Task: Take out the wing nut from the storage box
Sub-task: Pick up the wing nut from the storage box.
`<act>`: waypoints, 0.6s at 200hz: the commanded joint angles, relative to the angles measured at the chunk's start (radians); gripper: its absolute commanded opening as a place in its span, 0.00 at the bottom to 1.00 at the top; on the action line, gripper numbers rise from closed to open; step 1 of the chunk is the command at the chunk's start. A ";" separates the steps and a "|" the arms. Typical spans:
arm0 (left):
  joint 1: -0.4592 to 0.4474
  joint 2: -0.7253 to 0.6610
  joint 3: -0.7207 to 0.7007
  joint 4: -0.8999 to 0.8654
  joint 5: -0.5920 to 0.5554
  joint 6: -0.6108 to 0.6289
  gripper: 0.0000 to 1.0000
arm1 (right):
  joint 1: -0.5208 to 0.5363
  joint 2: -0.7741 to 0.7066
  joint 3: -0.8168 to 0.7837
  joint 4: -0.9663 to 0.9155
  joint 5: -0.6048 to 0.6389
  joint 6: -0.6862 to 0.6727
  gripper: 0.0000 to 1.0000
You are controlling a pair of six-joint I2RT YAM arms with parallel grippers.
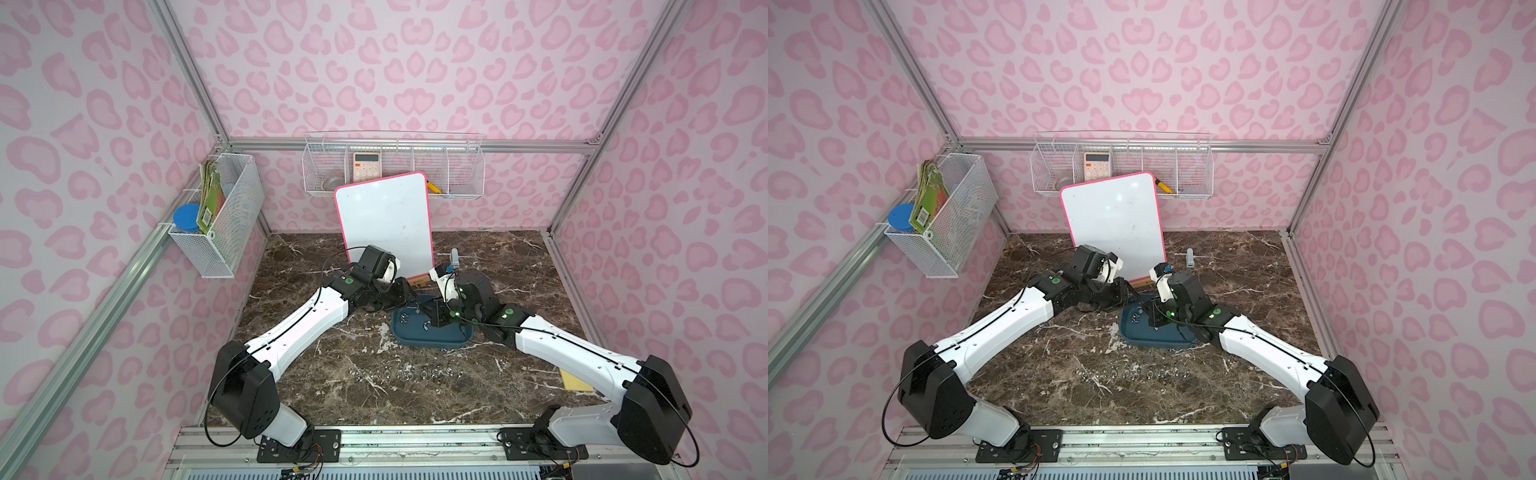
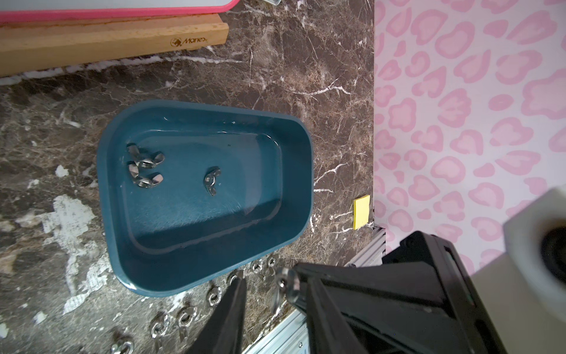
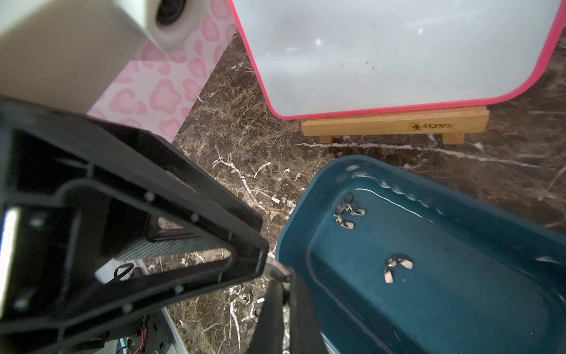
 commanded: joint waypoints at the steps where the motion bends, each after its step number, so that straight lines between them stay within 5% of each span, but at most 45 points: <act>1: -0.001 0.007 0.012 0.014 0.022 0.008 0.35 | 0.002 0.001 0.010 0.032 -0.023 -0.009 0.00; 62: -0.004 0.019 0.016 0.017 0.043 0.009 0.24 | 0.002 0.009 0.011 0.043 -0.032 -0.004 0.00; 120: -0.015 0.031 0.028 0.023 0.052 0.009 0.00 | 0.001 0.010 0.010 0.056 -0.038 0.005 0.00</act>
